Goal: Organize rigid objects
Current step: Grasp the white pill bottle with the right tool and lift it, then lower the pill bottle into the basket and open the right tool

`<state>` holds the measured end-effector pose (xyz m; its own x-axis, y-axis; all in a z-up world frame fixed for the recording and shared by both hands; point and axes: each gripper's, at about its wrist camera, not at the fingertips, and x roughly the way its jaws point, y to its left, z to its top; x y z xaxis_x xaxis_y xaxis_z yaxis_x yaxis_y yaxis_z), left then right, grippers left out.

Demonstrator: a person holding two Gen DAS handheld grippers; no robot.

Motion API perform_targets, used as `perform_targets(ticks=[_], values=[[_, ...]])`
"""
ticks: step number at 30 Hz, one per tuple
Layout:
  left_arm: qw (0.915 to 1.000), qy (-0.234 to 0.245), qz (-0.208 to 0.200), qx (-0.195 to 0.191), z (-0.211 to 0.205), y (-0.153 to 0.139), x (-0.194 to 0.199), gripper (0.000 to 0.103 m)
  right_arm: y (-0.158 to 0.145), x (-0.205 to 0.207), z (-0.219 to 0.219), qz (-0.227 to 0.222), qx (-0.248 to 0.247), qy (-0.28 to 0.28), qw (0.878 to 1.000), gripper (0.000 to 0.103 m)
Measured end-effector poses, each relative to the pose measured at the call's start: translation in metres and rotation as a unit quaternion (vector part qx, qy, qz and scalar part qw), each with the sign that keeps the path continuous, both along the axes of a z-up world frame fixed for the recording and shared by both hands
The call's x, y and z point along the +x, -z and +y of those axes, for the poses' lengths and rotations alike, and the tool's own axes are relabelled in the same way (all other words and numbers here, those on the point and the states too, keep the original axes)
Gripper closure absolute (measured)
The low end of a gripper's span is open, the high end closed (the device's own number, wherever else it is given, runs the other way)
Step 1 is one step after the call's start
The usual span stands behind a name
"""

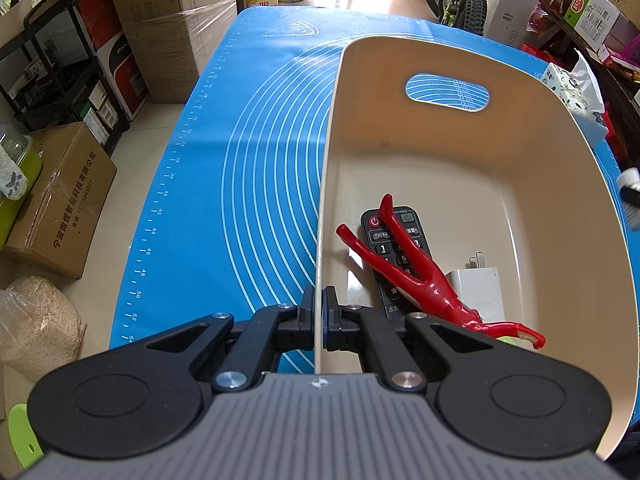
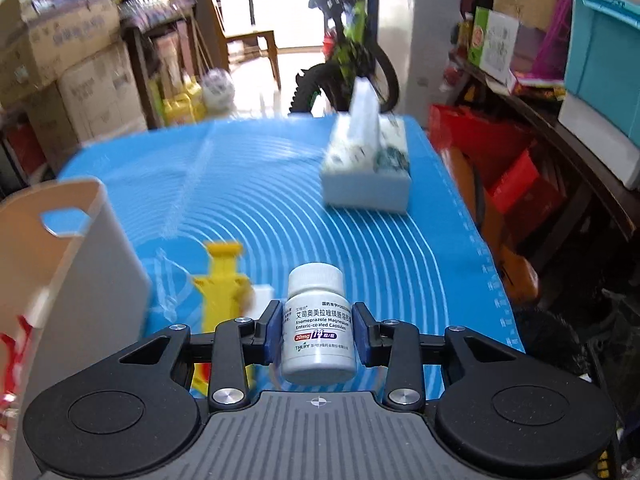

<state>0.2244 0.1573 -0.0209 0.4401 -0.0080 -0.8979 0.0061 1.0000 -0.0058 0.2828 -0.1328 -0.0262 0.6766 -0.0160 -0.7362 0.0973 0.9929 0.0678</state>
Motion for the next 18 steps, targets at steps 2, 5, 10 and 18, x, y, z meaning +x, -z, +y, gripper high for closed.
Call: perform_targets(ticks=[2, 5, 10, 18], values=[[1.0000, 0.000, 0.000, 0.000, 0.000, 0.000, 0.000, 0.099, -0.012, -0.003, 0.005, -0.020, 0.008, -0.006, 1.000, 0.059], [1.0000, 0.000, 0.000, 0.001, 0.000, 0.000, 0.000, 0.099, -0.029, -0.010, 0.016, -0.050, 0.016, -0.018, 0.998, 0.059], [1.0000, 0.000, 0.000, 0.001, 0.001, 0.000, 0.000, 0.099, -0.053, -0.019, 0.041, -0.086, 0.030, -0.046, 0.995, 0.059], [1.0000, 0.000, 0.000, 0.001, 0.001, 0.000, 0.000, 0.099, -0.057, -0.025, 0.091, -0.079, 0.057, -0.104, 0.990, 0.059]])
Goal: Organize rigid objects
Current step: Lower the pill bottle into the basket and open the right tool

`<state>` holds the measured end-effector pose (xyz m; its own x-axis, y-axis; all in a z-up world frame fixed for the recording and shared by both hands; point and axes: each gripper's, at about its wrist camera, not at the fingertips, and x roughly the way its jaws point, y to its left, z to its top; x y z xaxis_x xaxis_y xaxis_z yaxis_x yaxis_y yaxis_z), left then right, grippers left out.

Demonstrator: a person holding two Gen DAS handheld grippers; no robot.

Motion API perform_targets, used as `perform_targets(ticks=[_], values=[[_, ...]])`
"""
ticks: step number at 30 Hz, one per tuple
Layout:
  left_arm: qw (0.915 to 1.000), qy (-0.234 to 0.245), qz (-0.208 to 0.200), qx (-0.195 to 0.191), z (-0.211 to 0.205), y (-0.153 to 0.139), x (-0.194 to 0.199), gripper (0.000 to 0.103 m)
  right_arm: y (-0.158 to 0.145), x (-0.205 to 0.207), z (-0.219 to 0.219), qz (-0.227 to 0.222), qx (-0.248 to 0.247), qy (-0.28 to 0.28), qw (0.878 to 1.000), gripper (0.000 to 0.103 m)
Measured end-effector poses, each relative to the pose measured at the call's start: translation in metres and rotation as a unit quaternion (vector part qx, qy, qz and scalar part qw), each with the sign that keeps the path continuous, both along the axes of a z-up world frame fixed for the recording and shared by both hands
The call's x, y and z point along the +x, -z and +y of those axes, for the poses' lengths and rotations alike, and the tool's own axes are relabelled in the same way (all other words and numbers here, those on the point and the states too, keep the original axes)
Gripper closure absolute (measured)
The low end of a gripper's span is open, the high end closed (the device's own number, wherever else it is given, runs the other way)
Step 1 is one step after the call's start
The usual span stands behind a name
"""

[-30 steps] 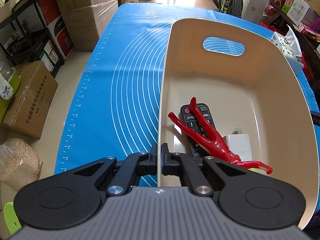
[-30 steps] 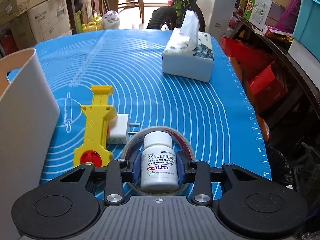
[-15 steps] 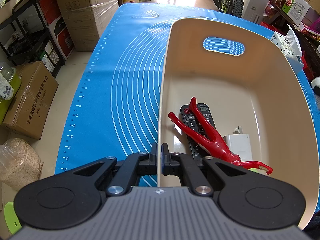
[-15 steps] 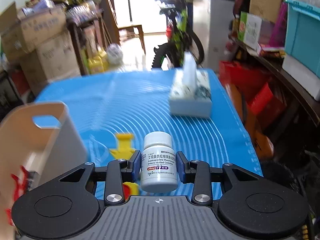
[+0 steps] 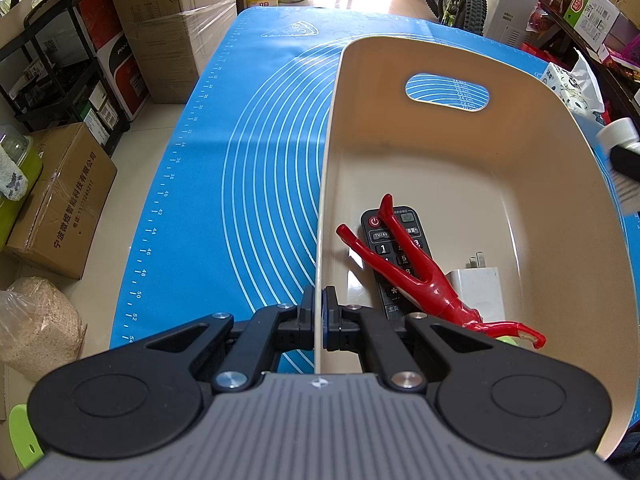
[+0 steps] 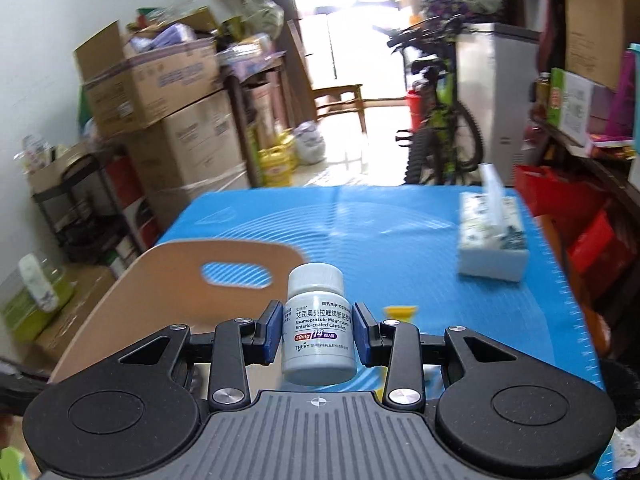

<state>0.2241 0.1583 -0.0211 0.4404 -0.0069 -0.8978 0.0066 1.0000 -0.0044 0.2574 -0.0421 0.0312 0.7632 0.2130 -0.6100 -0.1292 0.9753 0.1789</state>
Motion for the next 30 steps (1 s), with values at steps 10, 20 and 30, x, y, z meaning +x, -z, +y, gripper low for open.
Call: perform_targets(ticks=[10, 20, 30], values=[[1.0000, 0.000, 0.000, 0.000, 0.000, 0.000, 0.000, 0.099, 0.017, -0.017, 0.081, 0.040, -0.029, -0.110, 0.993, 0.059], [1.0000, 0.000, 0.000, 0.000, 0.000, 0.000, 0.000, 0.099, 0.040, -0.022, 0.119, 0.104, -0.070, -0.166, 0.978, 0.059], [1.0000, 0.000, 0.000, 0.002, -0.001, 0.000, 0.000, 0.099, 0.045, -0.023, 0.115, 0.117, -0.072, -0.178, 0.974, 0.053]])
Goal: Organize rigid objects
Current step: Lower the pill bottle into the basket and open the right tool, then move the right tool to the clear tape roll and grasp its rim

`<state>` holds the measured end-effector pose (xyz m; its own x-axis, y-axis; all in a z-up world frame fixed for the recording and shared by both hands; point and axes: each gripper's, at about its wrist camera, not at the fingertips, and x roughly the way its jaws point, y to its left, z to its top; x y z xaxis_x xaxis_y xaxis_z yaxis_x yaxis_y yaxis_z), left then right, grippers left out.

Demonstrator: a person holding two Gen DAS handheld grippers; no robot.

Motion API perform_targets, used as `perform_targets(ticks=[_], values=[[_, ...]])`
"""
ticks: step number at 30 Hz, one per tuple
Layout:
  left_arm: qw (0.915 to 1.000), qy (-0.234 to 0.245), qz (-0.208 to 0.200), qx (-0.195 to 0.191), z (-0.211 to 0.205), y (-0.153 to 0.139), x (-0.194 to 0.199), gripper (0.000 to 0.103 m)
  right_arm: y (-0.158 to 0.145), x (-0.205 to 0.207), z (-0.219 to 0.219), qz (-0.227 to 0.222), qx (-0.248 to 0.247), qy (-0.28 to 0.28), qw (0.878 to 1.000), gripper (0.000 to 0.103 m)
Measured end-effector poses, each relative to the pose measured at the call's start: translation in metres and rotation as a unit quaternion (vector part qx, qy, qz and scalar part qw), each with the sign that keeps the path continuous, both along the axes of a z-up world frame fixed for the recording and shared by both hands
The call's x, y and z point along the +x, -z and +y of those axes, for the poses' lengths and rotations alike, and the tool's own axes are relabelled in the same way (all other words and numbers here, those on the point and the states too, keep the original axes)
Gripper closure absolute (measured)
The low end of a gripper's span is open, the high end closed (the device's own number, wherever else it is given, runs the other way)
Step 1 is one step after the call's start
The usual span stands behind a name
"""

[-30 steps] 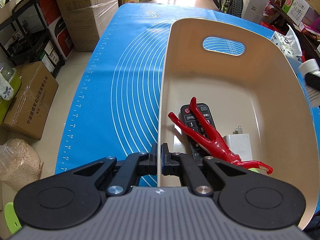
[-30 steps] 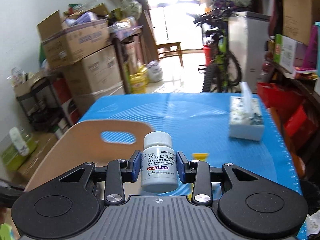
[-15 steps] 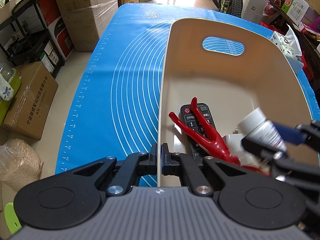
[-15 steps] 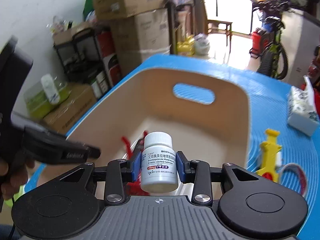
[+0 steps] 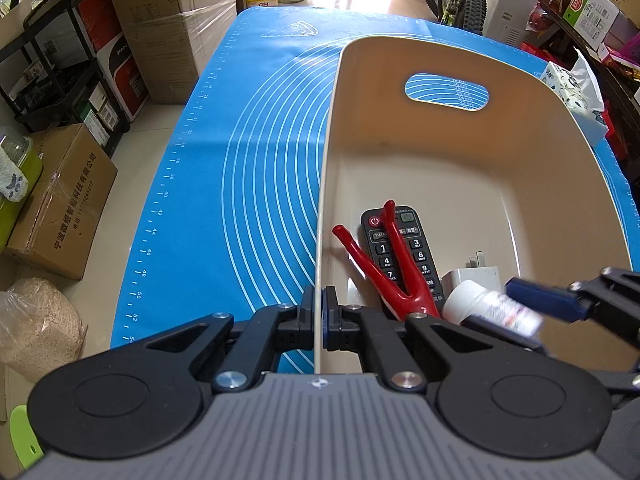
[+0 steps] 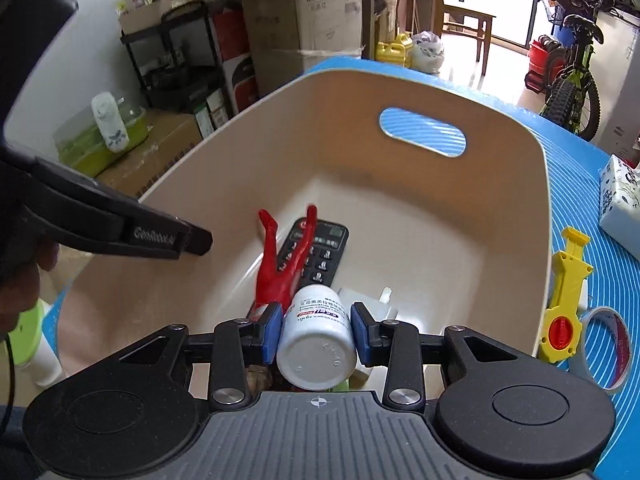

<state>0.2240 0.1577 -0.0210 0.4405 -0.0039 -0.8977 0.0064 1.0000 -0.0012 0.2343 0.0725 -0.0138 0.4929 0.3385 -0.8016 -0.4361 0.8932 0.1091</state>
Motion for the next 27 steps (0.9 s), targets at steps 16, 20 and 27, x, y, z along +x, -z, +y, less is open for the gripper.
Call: perform_targets(ticks=[16, 20, 27], values=[[1.0000, 0.000, 0.000, 0.001, 0.000, 0.000, 0.000, 0.099, -0.068, 0.003, -0.102, -0.146, 0.109, 0.171, 0.968, 0.002], [1.0000, 0.000, 0.000, 0.001, 0.000, 0.000, 0.000, 0.099, -0.067, 0.011, -0.135, -0.154, 0.117, 0.221, 0.956, 0.002], [1.0000, 0.000, 0.000, 0.002, 0.000, 0.000, -0.001, 0.098, -0.054, 0.022, -0.170, -0.169, 0.070, 0.259, 0.948, 0.002]])
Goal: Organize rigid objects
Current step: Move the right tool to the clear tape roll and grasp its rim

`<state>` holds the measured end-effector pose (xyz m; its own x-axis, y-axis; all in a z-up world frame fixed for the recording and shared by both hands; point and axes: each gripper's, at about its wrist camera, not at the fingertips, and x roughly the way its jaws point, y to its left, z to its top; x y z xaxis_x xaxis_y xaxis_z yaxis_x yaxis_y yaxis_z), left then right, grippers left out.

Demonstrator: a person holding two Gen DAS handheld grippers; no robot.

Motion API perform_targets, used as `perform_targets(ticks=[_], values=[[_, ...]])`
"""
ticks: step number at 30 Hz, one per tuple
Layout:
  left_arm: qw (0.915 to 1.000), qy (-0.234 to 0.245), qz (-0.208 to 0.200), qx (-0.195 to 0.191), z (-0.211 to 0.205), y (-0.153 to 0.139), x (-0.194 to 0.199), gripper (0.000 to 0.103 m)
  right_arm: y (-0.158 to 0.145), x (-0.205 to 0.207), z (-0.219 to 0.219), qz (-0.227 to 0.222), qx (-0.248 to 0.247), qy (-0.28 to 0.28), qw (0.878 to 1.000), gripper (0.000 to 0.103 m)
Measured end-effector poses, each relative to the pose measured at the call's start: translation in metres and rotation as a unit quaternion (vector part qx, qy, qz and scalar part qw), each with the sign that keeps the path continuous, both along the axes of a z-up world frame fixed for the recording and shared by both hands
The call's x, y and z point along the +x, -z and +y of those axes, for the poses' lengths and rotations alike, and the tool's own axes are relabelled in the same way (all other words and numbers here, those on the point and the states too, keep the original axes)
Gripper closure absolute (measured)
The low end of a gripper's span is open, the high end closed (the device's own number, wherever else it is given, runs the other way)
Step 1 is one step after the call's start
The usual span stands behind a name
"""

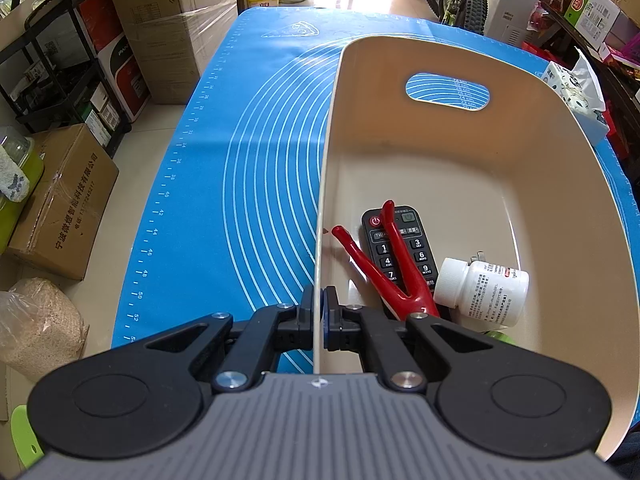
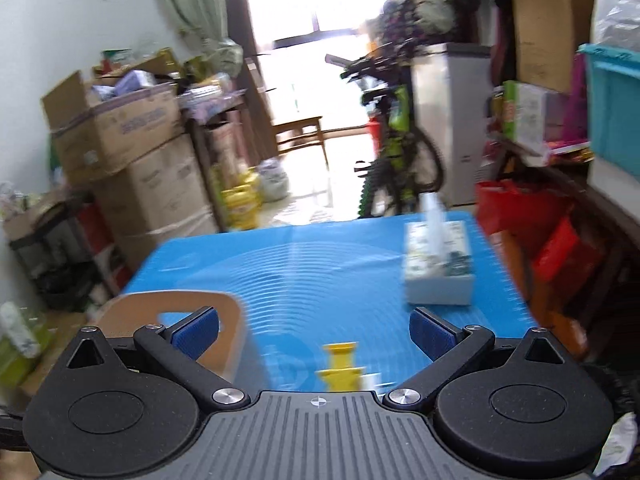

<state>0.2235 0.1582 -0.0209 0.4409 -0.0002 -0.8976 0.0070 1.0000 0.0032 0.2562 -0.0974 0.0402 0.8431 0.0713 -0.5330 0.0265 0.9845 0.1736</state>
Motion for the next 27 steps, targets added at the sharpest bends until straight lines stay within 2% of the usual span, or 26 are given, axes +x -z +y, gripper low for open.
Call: perform_targets(ticks=[5, 12, 19, 27], values=[[1.0000, 0.001, 0.000, 0.001, 0.001, 0.000, 0.000, 0.098, 0.016, 0.007, -0.021, 0.010, -0.056, 0.042, 0.998, 0.002], [1.0000, 0.001, 0.000, 0.001, 0.000, -0.001, -0.001, 0.098, 0.037, 0.012, -0.047, 0.022, -0.058, 0.088, 0.994, 0.002], [1.0000, 0.001, 0.000, 0.003, 0.000, -0.001, -0.001, 0.098, 0.071, 0.025, -0.046, 0.067, -0.107, 0.068, 0.990, 0.002], [1.0000, 0.001, 0.000, 0.002, 0.000, -0.001, -0.001, 0.098, 0.109, 0.035, -0.057, 0.134, -0.093, 0.063, 0.985, 0.007]])
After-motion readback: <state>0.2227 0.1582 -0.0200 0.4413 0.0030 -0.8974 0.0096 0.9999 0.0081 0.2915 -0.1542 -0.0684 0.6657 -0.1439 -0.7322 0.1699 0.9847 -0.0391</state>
